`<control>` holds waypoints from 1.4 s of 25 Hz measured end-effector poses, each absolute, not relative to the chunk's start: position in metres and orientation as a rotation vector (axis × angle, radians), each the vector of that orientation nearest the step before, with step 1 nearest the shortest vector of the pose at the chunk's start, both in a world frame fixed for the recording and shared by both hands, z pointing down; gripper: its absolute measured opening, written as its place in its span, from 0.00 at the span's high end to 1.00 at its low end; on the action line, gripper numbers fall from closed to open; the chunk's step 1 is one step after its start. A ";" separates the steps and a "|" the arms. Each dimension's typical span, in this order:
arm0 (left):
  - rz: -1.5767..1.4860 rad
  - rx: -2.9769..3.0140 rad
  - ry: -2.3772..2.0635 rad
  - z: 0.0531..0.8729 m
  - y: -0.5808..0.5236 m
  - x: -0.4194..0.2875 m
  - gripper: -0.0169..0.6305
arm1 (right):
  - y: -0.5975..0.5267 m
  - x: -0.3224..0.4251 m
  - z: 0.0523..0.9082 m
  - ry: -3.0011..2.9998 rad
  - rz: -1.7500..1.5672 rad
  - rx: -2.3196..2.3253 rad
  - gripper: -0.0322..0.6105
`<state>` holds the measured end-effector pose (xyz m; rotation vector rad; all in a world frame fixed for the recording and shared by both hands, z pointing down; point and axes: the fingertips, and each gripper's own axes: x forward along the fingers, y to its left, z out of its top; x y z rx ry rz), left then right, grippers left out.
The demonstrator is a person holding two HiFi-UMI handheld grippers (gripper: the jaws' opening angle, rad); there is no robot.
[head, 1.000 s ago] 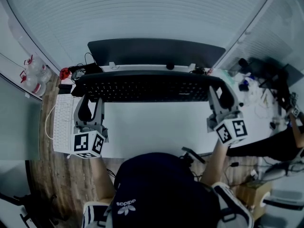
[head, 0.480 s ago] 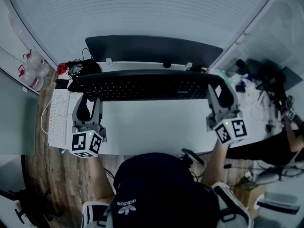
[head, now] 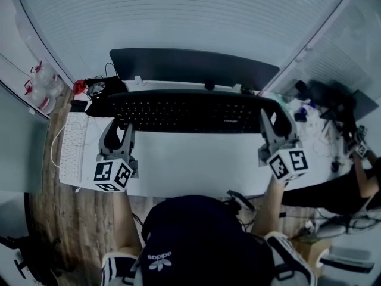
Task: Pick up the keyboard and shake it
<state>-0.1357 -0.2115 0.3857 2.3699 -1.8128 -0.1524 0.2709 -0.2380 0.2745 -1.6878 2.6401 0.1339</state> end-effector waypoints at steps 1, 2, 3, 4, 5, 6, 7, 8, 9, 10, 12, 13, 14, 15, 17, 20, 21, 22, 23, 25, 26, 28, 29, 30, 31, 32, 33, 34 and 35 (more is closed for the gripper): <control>-0.149 2.368 -1.816 0.386 -0.213 -0.135 0.65 | -0.241 0.271 0.276 2.640 0.129 -1.692 0.64; -0.144 2.369 -1.820 0.385 -0.213 -0.133 0.65 | -0.238 0.272 0.277 2.639 0.123 -1.700 0.64; -0.138 2.376 -1.822 0.383 -0.211 -0.133 0.65 | -0.231 0.273 0.279 2.637 0.111 -1.707 0.64; -0.133 2.385 -1.821 0.381 -0.207 -0.132 0.65 | -0.223 0.276 0.282 2.633 0.096 -1.708 0.64; -0.130 2.395 -1.817 0.381 -0.206 -0.132 0.65 | -0.218 0.278 0.284 2.627 0.081 -1.703 0.64; -0.127 2.401 -1.813 0.380 -0.207 -0.133 0.65 | -0.219 0.280 0.286 2.622 0.069 -1.695 0.64; -0.125 2.403 -1.813 0.381 -0.212 -0.133 0.65 | -0.225 0.280 0.288 2.619 0.063 -1.692 0.64; -0.123 2.400 -1.817 0.380 -0.217 -0.133 0.65 | -0.233 0.280 0.288 2.615 0.061 -1.695 0.64; -0.120 2.397 -1.822 0.380 -0.221 -0.133 0.65 | -0.238 0.279 0.288 2.611 0.061 -1.702 0.64; -0.119 2.396 -1.824 0.378 -0.221 -0.132 0.65 | -0.236 0.278 0.286 2.608 0.065 -1.711 0.64; -0.121 2.401 -1.815 0.377 -0.214 -0.130 0.65 | -0.222 0.279 0.282 2.604 0.075 -1.717 0.64; -0.122 2.403 -1.803 0.379 -0.210 -0.129 0.65 | -0.216 0.281 0.282 2.606 0.076 -1.716 0.64; -0.122 2.400 -1.790 0.382 -0.210 -0.128 0.65 | -0.215 0.283 0.283 2.609 0.080 -1.716 0.64; -0.122 2.394 -1.782 0.385 -0.213 -0.127 0.65 | -0.220 0.284 0.285 2.611 0.085 -1.717 0.64; -0.121 2.383 -1.790 0.386 -0.221 -0.127 0.65 | -0.234 0.283 0.287 2.609 0.086 -1.717 0.64; -0.117 2.379 -1.819 0.382 -0.215 -0.130 0.65 | -0.229 0.280 0.289 2.601 0.052 -1.714 0.64; -0.111 2.379 -1.817 0.384 -0.212 -0.131 0.65 | -0.223 0.279 0.292 2.601 0.035 -1.718 0.64; -0.103 2.378 -1.810 0.387 -0.211 -0.133 0.65 | -0.221 0.279 0.296 2.604 0.021 -1.724 0.64; -0.095 2.378 -1.804 0.390 -0.213 -0.134 0.65 | -0.222 0.278 0.300 2.607 0.013 -1.729 0.64; -0.089 2.378 -1.810 0.390 -0.223 -0.136 0.65 | -0.237 0.278 0.302 2.606 0.008 -1.729 0.64; -0.090 2.379 -1.818 0.387 -0.226 -0.135 0.65 | -0.242 0.278 0.301 2.601 0.007 -1.730 0.64; -0.094 2.381 -1.823 0.385 -0.221 -0.133 0.65 | -0.238 0.279 0.301 2.595 0.000 -1.745 0.64; -0.094 2.381 -1.816 0.387 -0.217 -0.132 0.65 | -0.233 0.280 0.303 2.599 -0.005 -1.751 0.64; -0.090 2.379 -1.806 0.392 -0.215 -0.132 0.65 | -0.231 0.281 0.306 2.606 -0.011 -1.753 0.64; -0.084 2.373 -1.796 0.398 -0.217 -0.133 0.65 | -0.232 0.281 0.309 2.615 -0.017 -1.752 0.64; -0.080 2.364 -1.791 0.402 -0.221 -0.134 0.65 | -0.237 0.281 0.311 2.622 -0.022 -1.750 0.64; -0.079 2.356 -1.791 0.405 -0.227 -0.134 0.65 | -0.242 0.280 0.312 2.624 -0.025 -1.749 0.64; -0.082 2.348 -1.793 0.405 -0.229 -0.134 0.65 | -0.245 0.278 0.310 2.622 -0.025 -1.748 0.64; -0.088 2.344 -1.793 0.404 -0.227 -0.133 0.65 | -0.242 0.277 0.308 2.619 -0.023 -1.750 0.64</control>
